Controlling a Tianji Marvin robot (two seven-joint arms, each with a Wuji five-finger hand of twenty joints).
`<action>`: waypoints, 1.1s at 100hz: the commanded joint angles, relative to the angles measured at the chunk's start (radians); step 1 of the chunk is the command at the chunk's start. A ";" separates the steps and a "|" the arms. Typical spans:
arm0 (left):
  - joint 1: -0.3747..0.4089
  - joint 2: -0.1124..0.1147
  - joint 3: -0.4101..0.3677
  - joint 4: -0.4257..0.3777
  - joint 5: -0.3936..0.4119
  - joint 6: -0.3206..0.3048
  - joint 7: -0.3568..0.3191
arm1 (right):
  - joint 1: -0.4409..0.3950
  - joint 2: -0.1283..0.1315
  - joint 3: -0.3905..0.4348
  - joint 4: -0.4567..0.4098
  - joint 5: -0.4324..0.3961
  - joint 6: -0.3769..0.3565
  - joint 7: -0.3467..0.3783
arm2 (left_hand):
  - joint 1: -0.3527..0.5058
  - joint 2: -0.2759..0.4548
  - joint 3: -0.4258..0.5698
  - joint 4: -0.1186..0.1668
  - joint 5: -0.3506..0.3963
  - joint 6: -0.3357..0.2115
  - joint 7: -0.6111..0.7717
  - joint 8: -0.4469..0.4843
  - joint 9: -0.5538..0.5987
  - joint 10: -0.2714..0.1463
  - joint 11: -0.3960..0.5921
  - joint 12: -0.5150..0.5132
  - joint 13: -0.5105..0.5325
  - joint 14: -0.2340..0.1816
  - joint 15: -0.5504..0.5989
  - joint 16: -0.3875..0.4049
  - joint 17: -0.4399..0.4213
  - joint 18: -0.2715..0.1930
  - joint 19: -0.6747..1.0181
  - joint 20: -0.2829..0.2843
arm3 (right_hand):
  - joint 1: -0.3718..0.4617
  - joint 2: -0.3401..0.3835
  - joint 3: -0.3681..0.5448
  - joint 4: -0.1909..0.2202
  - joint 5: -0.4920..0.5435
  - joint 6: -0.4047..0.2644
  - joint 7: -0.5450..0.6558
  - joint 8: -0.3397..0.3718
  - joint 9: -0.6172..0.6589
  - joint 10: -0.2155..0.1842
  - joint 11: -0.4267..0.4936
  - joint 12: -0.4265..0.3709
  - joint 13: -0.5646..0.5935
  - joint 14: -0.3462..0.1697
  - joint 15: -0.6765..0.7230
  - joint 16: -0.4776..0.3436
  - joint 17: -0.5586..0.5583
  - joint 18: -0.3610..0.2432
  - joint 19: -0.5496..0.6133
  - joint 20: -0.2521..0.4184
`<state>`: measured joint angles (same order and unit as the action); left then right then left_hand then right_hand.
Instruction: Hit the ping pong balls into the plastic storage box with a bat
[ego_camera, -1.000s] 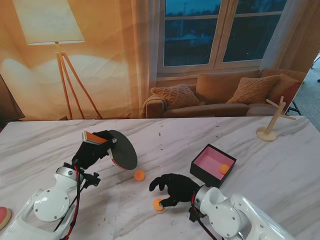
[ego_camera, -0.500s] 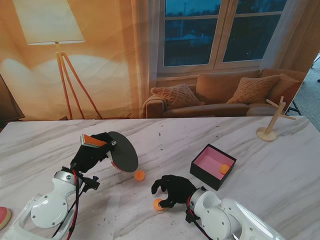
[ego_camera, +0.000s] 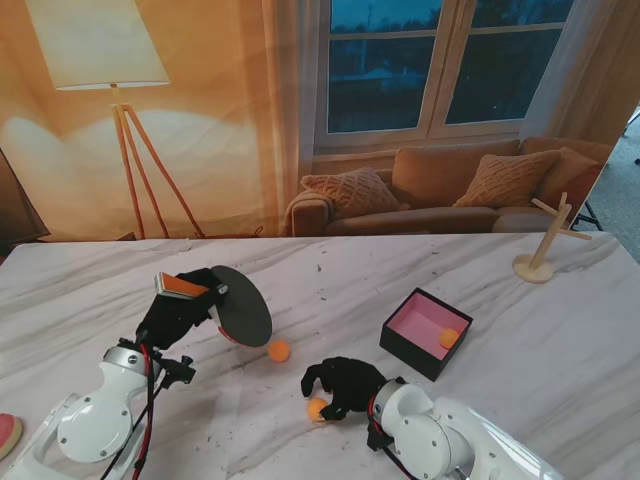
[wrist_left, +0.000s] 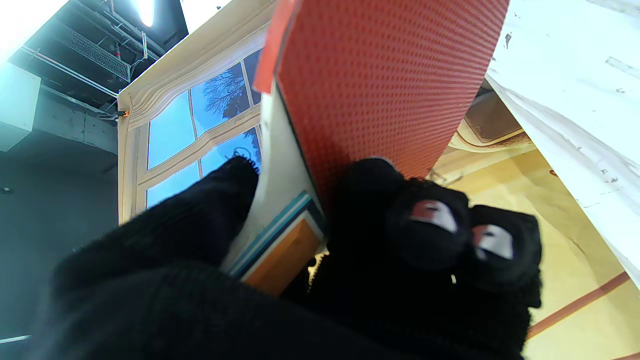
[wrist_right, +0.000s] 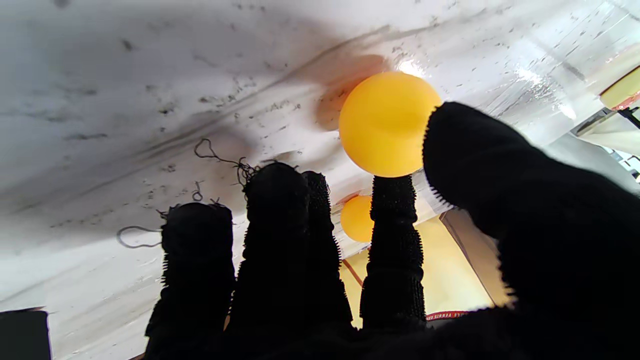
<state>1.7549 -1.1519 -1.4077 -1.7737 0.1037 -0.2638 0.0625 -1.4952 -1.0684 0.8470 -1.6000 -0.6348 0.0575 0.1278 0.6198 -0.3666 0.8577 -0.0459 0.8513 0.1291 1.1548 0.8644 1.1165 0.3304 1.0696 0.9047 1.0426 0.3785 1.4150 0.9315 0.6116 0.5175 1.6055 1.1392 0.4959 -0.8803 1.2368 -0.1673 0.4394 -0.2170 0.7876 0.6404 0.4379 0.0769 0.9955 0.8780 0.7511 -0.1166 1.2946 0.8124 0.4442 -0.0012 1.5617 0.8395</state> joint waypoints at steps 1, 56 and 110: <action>0.010 -0.005 -0.002 -0.010 0.000 0.000 -0.006 | -0.006 -0.001 -0.004 -0.001 -0.003 0.008 0.022 | 0.020 0.047 0.009 0.010 0.043 0.034 0.059 0.016 0.011 -0.041 -0.017 0.009 0.034 0.013 0.024 -0.003 -0.010 -0.097 0.033 -0.050 | 0.033 -0.034 0.059 0.006 -0.039 -0.044 0.032 0.023 0.002 -0.019 0.030 0.016 0.037 -0.030 0.032 0.018 0.009 -0.032 0.057 0.026; 0.065 -0.003 -0.028 -0.056 0.018 -0.027 0.003 | 0.012 0.007 -0.039 -0.015 0.007 0.064 0.072 | 0.021 0.043 0.013 0.009 0.043 0.034 0.058 0.016 0.012 -0.039 -0.018 0.009 0.035 0.016 0.022 -0.003 -0.010 -0.096 0.033 -0.051 | 0.177 0.059 -0.017 -0.070 0.094 -0.038 0.100 0.065 0.200 -0.042 0.009 0.011 0.095 -0.045 0.089 -0.105 0.082 -0.047 0.057 0.012; 0.034 -0.003 -0.014 -0.039 0.011 -0.008 -0.004 | 0.004 -0.012 -0.021 0.022 -0.066 -0.035 -0.068 | 0.022 0.043 0.013 0.008 0.043 0.034 0.057 0.017 0.013 -0.040 -0.018 0.009 0.035 0.016 0.022 -0.003 -0.010 -0.094 0.032 -0.050 | 0.196 -0.039 0.114 -0.125 0.368 0.059 0.336 -0.205 0.575 0.009 -0.063 -0.145 0.385 0.061 0.015 -0.258 0.372 0.091 0.096 -0.169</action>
<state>1.7913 -1.1523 -1.4235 -1.8155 0.1179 -0.2747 0.0717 -1.4880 -1.0842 0.8328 -1.5706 -0.7013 0.0171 0.0754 0.6198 -0.3666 0.8577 -0.0458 0.8513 0.1291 1.1548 0.8644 1.1166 0.3299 1.0684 0.9047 1.0425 0.3785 1.4130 0.9314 0.6090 0.5175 1.6055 1.1359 0.6394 -0.9664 1.1746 -0.3244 0.6668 -0.1654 0.9398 0.4078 0.9141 0.1333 0.8817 0.7347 1.1010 -0.0278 1.3153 0.5617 0.7879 0.0711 1.5943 0.6901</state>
